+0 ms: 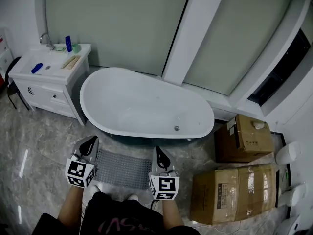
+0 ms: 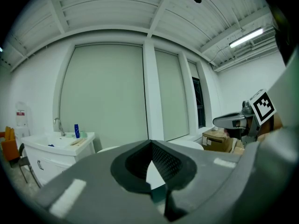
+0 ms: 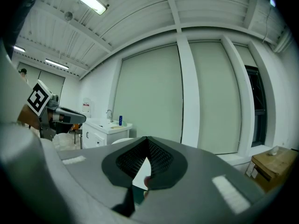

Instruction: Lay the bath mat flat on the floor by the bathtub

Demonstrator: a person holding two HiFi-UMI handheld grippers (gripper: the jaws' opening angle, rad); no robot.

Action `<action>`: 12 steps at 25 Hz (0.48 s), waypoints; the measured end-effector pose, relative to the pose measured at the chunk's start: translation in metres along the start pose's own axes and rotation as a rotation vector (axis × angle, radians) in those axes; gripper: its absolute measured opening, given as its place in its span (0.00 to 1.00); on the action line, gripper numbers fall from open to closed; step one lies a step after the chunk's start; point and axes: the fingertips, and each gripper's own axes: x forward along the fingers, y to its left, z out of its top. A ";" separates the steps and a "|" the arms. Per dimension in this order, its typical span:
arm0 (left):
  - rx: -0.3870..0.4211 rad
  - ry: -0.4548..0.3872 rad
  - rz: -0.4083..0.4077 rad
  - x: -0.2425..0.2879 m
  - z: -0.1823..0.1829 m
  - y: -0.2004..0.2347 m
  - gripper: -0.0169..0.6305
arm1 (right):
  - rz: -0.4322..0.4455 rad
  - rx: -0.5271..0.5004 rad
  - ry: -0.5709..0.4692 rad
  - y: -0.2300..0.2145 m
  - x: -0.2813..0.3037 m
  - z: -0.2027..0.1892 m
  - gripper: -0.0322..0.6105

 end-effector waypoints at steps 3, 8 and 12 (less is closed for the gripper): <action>-0.002 0.013 -0.002 -0.001 -0.003 -0.005 0.03 | 0.009 -0.014 0.002 0.001 -0.003 -0.002 0.09; -0.002 0.016 -0.014 -0.001 -0.007 -0.010 0.03 | 0.018 -0.016 -0.001 0.005 -0.004 -0.005 0.09; -0.001 0.018 -0.037 -0.003 -0.009 -0.014 0.03 | 0.020 -0.004 -0.002 0.007 -0.005 -0.006 0.09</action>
